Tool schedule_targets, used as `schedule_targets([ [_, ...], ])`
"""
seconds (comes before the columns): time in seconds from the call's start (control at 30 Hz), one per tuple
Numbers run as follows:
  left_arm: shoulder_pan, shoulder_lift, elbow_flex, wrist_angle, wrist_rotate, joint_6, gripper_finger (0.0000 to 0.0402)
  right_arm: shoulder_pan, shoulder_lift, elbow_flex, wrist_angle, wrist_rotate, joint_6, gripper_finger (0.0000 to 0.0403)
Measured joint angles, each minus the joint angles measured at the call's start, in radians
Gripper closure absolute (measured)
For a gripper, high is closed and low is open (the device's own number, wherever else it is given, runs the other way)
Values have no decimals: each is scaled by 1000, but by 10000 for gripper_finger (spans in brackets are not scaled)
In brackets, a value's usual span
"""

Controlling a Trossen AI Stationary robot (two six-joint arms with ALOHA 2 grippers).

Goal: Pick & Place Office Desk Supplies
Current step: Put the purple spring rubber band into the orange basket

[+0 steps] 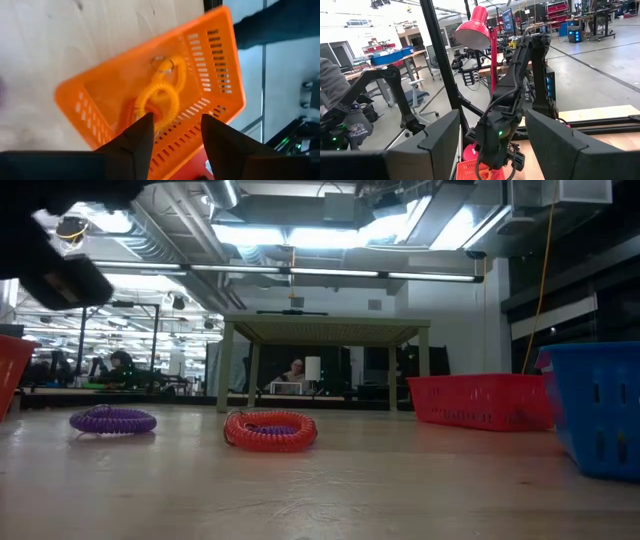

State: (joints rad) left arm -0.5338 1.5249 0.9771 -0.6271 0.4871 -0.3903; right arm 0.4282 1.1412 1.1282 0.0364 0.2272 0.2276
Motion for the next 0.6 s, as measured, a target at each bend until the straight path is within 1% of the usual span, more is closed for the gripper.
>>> schedule_targets([
  [0.2,31,-61,16,2,2,-19,242,0,0,0,0,0,4,174],
  [0.3,54,-87,26,2,-16,-18,247,0,0,0,0,0,4,174],
  [0.43,98,-106,32,-5,-143,18,249,-5,0,0,0,0,3,174],
  [0.6,133,-103,32,-55,-333,207,249,-22,0,0,0,0,3,174],
])
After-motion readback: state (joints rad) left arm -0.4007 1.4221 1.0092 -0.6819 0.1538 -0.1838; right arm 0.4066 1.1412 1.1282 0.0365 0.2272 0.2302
